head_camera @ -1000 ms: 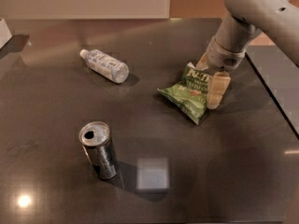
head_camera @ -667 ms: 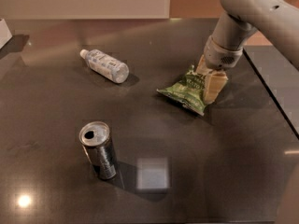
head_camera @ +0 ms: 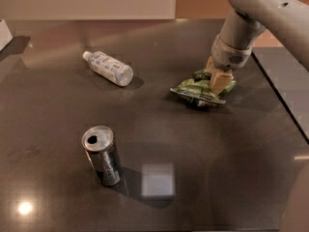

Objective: Pick green jalapeno chip bag

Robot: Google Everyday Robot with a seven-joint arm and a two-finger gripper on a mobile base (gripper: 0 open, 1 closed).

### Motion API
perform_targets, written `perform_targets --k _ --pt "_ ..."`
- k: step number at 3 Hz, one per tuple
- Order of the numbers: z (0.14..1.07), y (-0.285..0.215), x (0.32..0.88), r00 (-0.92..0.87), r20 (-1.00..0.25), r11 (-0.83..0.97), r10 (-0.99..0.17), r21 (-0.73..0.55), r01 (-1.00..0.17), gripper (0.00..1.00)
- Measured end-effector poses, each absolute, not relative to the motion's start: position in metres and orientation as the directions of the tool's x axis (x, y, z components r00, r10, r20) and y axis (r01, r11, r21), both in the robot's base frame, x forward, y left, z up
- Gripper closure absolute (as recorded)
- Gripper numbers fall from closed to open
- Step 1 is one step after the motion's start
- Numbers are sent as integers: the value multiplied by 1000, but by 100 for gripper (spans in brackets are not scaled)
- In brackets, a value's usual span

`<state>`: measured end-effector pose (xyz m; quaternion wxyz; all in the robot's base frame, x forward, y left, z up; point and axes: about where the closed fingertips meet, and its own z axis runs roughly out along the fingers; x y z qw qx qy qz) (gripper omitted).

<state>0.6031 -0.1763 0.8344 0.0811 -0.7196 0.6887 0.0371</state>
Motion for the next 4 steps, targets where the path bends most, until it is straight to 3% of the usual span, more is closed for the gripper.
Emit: perform_targets --k 1,4 --pt "835 -177 604 48 -163 -38 -985 -66 -997 100" --pt "930 -147 621 -33 -285 64 -958 -102 -993 100"
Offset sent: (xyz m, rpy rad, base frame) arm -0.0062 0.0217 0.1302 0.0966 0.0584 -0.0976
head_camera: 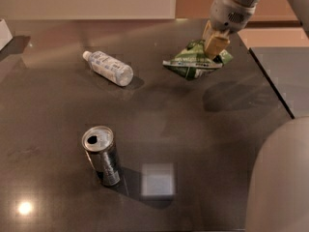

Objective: Pick green jalapeno chip bag

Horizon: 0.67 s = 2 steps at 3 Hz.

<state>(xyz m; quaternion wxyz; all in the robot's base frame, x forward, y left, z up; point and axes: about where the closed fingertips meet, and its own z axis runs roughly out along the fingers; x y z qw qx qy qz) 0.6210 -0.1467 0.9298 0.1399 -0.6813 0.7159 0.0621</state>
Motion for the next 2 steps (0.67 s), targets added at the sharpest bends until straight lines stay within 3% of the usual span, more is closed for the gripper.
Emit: perform_targets --k 2 --pt "999 -132 622 -62 -414 144 -908 -169 -975 100"
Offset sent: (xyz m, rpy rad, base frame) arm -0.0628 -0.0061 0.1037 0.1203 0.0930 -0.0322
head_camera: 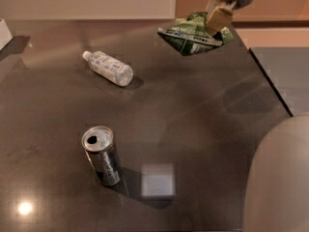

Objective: Pick green jalapeno chip bag

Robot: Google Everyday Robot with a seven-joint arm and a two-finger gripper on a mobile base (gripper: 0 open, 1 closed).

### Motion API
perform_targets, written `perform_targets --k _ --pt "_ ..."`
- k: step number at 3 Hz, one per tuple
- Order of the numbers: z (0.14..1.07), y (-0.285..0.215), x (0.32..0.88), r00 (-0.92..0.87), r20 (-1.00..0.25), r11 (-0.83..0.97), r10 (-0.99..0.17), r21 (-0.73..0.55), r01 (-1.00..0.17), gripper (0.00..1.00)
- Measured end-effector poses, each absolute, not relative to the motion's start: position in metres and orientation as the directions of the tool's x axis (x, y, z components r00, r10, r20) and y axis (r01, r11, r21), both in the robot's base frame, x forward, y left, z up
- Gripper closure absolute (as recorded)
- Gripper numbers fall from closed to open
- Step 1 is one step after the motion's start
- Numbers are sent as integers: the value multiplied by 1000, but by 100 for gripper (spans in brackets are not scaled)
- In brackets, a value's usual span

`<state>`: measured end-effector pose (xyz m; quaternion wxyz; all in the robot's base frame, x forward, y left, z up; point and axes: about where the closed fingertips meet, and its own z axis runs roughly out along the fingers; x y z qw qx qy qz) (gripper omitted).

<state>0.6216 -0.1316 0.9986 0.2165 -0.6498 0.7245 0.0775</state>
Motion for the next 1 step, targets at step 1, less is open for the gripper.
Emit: perform_targets --k 1 --pt "1000 -126 632 -55 -432 153 -900 -196 -969 100"
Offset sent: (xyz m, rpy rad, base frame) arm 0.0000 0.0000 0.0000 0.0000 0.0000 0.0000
